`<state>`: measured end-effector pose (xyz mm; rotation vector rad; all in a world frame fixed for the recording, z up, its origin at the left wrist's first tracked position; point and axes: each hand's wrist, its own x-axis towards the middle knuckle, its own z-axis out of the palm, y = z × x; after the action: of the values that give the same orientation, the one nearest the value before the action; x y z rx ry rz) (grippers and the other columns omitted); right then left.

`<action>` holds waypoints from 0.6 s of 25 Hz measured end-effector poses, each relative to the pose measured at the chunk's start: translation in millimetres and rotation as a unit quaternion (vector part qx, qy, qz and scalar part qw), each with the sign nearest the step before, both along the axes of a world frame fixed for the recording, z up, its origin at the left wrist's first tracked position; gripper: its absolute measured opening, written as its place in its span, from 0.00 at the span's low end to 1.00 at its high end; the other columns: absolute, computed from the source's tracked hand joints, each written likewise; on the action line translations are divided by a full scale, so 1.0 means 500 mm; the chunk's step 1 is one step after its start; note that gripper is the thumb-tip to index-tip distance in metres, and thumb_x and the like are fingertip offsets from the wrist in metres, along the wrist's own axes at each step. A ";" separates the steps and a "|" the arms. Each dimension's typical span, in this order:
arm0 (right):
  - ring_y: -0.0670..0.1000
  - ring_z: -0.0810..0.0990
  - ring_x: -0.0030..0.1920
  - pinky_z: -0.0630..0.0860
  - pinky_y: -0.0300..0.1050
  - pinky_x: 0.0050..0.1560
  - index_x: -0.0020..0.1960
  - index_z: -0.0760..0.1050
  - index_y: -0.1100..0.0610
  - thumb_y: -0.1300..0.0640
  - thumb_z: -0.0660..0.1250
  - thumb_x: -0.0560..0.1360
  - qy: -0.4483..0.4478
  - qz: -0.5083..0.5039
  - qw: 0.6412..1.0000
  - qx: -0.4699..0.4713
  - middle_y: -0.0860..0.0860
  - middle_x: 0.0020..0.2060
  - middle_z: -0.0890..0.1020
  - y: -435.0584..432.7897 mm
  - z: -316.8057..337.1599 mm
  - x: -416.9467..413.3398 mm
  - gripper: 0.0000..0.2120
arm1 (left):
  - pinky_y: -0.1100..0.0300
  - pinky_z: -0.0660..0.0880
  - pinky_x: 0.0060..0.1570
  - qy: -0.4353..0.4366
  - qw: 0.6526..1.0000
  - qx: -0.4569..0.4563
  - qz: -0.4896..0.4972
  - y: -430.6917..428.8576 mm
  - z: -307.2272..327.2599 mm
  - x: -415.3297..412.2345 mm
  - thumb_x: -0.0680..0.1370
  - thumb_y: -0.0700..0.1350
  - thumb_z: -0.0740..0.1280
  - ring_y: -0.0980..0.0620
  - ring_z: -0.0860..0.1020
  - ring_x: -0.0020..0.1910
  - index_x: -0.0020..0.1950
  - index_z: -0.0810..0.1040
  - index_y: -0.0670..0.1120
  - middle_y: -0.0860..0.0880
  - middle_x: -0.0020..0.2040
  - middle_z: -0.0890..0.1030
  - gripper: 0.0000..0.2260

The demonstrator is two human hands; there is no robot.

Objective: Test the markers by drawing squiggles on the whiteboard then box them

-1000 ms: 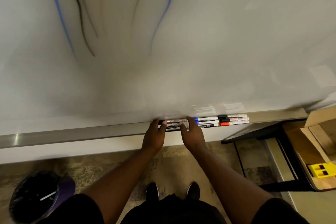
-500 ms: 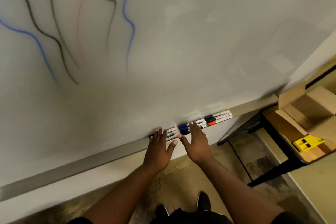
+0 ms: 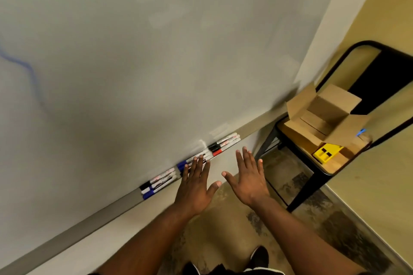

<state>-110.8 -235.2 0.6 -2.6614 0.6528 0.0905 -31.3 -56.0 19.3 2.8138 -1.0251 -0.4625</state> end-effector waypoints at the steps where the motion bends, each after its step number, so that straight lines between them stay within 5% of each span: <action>1: 0.50 0.29 0.77 0.32 0.58 0.77 0.80 0.34 0.46 0.23 0.38 0.75 -0.003 -0.010 1.000 0.002 0.47 0.78 0.32 -0.034 -0.001 -0.009 0.43 | 0.51 0.30 0.73 0.002 1.000 0.003 -0.005 -0.034 -0.002 -0.003 0.79 0.70 0.43 0.52 0.25 0.73 0.79 0.34 0.55 0.53 0.77 0.28 0.35; 9: 0.50 0.31 0.78 0.35 0.57 0.78 0.80 0.34 0.48 0.26 0.39 0.76 -0.011 -0.058 0.998 0.000 0.48 0.79 0.33 -0.297 0.030 -0.074 0.41 | 0.51 0.30 0.73 0.006 0.998 0.002 -0.057 -0.302 -0.008 -0.028 0.79 0.69 0.44 0.52 0.27 0.73 0.79 0.35 0.55 0.53 0.76 0.30 0.34; 15: 0.48 0.40 0.80 0.46 0.55 0.80 0.82 0.47 0.50 0.32 0.49 0.81 -0.112 -0.146 0.983 0.002 0.47 0.81 0.41 -0.437 0.041 -0.117 0.36 | 0.52 0.31 0.73 0.021 0.985 0.011 -0.173 -0.468 -0.027 -0.029 0.82 0.63 0.45 0.53 0.32 0.76 0.80 0.39 0.52 0.51 0.80 0.38 0.31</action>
<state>-169.4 -453.6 21.3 -2.4911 0.9530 -0.2840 -45.6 -290.1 5.8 2.6329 -1.5166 -0.5655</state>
